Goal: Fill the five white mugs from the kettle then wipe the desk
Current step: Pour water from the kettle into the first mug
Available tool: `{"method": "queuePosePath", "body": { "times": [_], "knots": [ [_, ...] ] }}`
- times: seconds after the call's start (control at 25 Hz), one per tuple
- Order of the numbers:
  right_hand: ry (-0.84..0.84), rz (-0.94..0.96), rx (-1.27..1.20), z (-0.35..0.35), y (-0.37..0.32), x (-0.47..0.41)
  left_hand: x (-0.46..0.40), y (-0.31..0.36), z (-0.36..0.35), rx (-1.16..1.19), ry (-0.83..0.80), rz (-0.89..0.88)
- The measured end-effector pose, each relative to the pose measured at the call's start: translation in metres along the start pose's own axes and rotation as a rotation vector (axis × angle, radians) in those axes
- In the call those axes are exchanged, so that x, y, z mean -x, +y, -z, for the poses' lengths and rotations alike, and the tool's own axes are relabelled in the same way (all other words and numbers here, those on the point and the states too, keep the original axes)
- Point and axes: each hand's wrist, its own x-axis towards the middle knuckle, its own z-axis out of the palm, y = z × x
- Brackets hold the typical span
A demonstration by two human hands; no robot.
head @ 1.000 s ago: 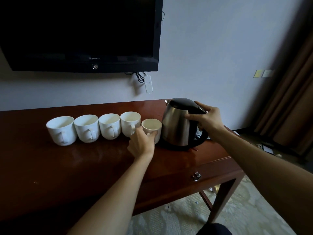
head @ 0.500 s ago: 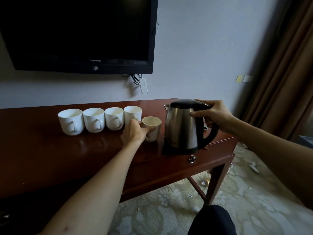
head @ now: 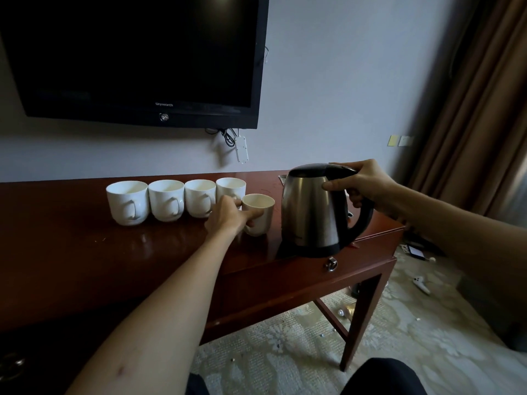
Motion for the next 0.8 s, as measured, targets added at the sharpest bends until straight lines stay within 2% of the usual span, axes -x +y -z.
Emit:
{"method": "queuePosePath", "body": {
  "times": [0.8],
  "knots": [
    [-0.044,-0.065,0.125,-0.018,-0.03,0.008,-0.002,-0.005,0.008,0.01,-0.027,-0.109]
  ]
}}
